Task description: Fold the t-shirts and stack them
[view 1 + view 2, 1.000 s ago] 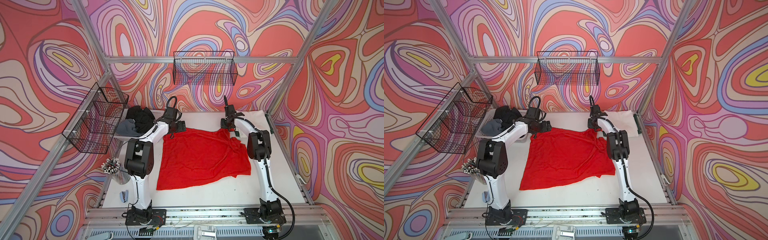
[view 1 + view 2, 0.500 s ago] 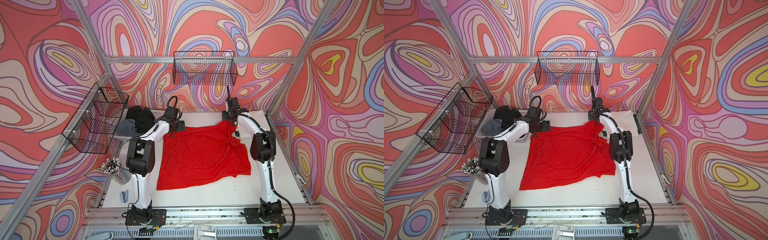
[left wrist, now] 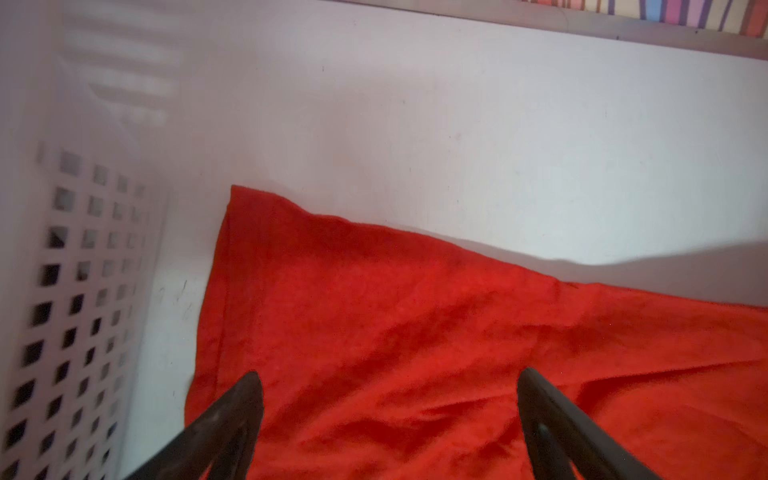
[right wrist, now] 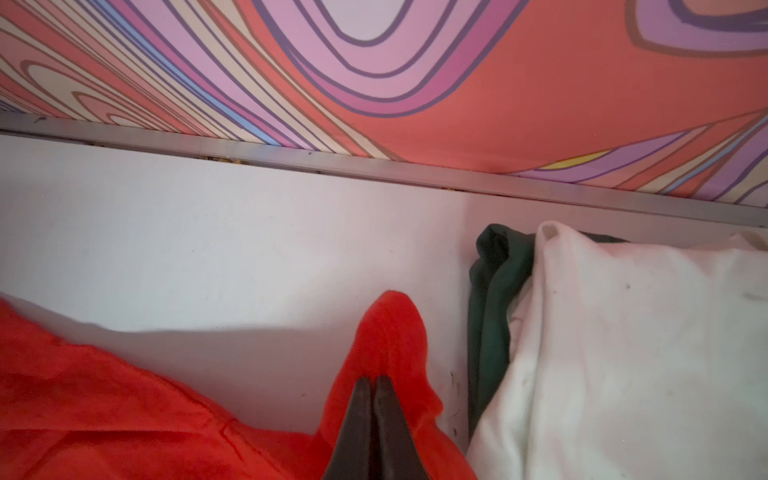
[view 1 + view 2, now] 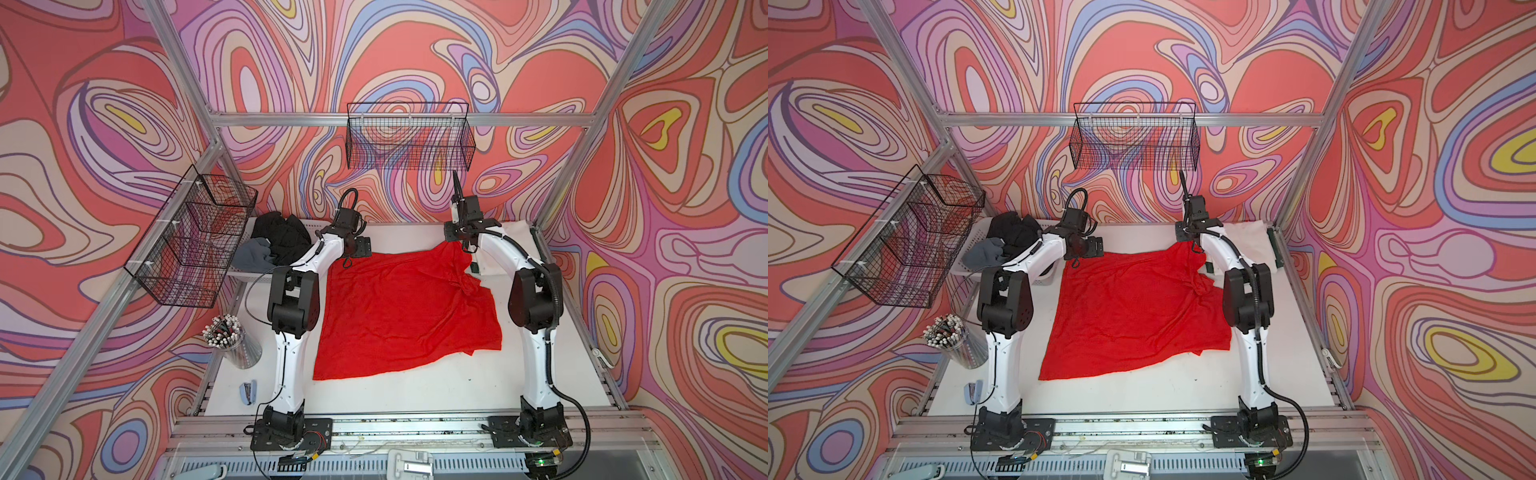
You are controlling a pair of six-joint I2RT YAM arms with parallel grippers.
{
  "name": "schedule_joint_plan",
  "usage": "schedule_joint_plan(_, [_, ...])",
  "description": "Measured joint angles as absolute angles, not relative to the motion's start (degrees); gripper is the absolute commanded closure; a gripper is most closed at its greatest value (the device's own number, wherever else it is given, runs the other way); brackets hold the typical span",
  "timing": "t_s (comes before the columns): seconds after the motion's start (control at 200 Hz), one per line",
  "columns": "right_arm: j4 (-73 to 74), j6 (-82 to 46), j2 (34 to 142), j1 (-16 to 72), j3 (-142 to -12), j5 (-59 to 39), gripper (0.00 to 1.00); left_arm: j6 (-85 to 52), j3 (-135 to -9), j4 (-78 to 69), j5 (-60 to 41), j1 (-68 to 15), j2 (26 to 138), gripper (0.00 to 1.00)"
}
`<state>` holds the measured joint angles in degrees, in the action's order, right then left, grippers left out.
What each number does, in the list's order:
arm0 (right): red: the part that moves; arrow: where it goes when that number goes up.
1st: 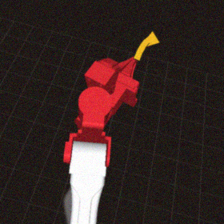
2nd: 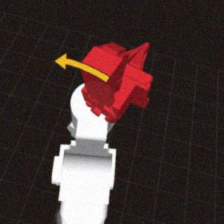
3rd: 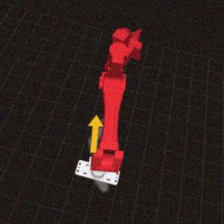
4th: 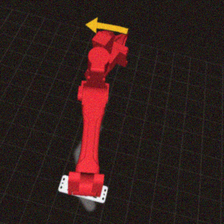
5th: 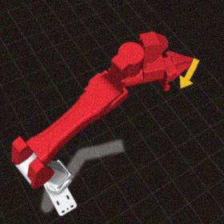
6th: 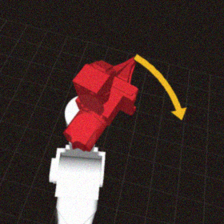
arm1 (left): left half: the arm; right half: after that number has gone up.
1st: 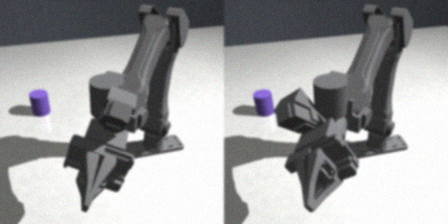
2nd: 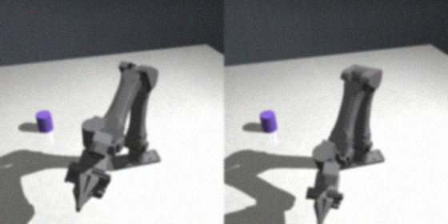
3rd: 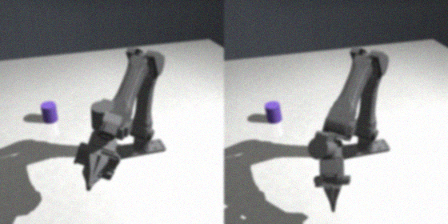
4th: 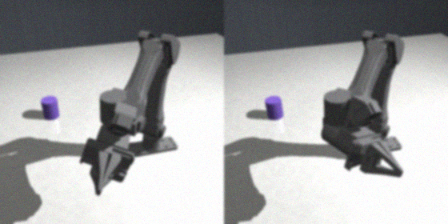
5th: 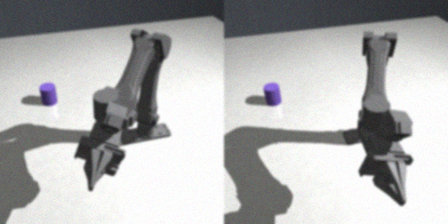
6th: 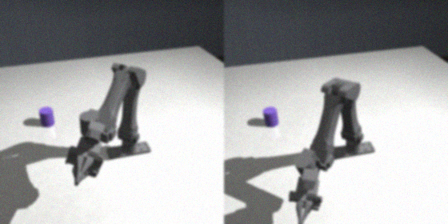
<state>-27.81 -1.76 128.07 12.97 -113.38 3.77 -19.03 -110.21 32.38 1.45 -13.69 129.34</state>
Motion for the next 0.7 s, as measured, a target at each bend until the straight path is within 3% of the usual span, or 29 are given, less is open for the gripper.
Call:
schedule_joint_plan(0.381, [-16.73,-6.20,112.16,13.89,-96.66,2.22,1.00,-19.81,-119.26,34.65,1.30,-11.99,136.97,0.02])
schedule_joint_plan(0.701, [-11.92,-10.83,106.80,13.87,-85.41,2.87,1.00,-20.53,-122.93,37.12,2.15,-11.90,142.43,0.02])
